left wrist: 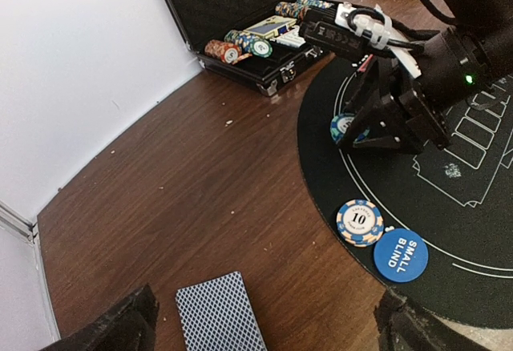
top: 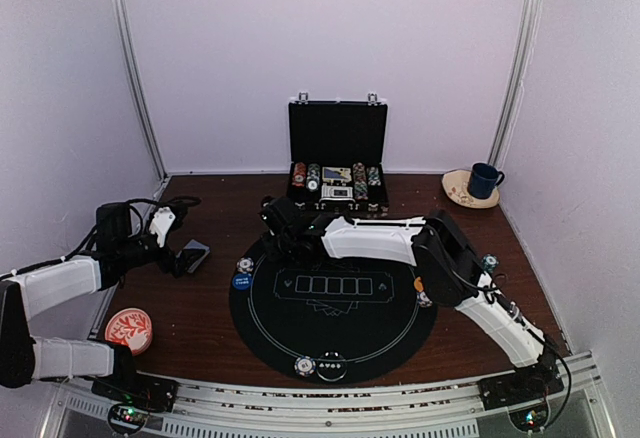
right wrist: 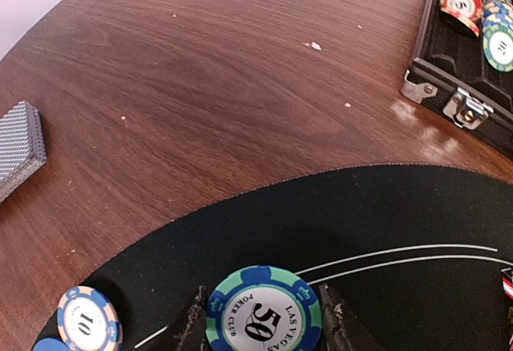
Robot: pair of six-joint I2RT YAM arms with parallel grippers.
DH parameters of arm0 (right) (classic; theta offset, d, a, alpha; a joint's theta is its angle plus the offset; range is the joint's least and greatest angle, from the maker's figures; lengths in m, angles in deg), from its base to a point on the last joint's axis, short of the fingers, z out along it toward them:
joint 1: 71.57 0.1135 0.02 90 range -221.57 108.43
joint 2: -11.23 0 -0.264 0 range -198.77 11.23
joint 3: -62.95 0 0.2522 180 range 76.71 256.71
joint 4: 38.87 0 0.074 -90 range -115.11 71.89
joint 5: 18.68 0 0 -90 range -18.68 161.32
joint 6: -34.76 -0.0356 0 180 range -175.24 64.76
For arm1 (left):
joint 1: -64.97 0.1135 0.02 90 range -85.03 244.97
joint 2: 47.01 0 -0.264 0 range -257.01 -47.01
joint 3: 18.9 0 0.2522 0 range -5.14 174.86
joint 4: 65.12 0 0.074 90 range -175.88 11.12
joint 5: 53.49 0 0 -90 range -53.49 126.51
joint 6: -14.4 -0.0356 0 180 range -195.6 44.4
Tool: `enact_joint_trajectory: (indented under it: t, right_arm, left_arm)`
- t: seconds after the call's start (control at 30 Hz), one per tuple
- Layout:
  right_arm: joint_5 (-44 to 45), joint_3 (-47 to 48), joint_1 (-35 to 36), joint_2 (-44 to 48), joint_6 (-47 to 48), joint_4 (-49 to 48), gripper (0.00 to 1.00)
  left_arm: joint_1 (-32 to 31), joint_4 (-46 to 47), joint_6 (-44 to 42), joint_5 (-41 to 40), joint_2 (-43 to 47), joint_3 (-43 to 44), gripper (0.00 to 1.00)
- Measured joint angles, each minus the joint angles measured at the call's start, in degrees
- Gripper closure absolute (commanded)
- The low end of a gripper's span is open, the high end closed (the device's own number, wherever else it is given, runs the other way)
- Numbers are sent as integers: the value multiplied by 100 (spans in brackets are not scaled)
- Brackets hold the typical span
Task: Distribute texas hold em gaming equipment
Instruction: Place the poker chips pile in the small blind area.
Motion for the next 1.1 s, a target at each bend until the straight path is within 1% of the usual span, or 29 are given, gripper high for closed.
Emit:
enact_joint_trajectory:
  t: [0.37,0.73,1.1]
  right_arm:
    - [-293,87,96,-83,369,-297,61]
    - [-424,153,120,-365,361,-531,61]
    - [-525,160,120,-380,297,-610,56]
  left_arm:
    - [0,0,0,0,0,0,2]
    - [0,0,0,0,0,0,2]
    - [0,0,0,0,-33,0,2]
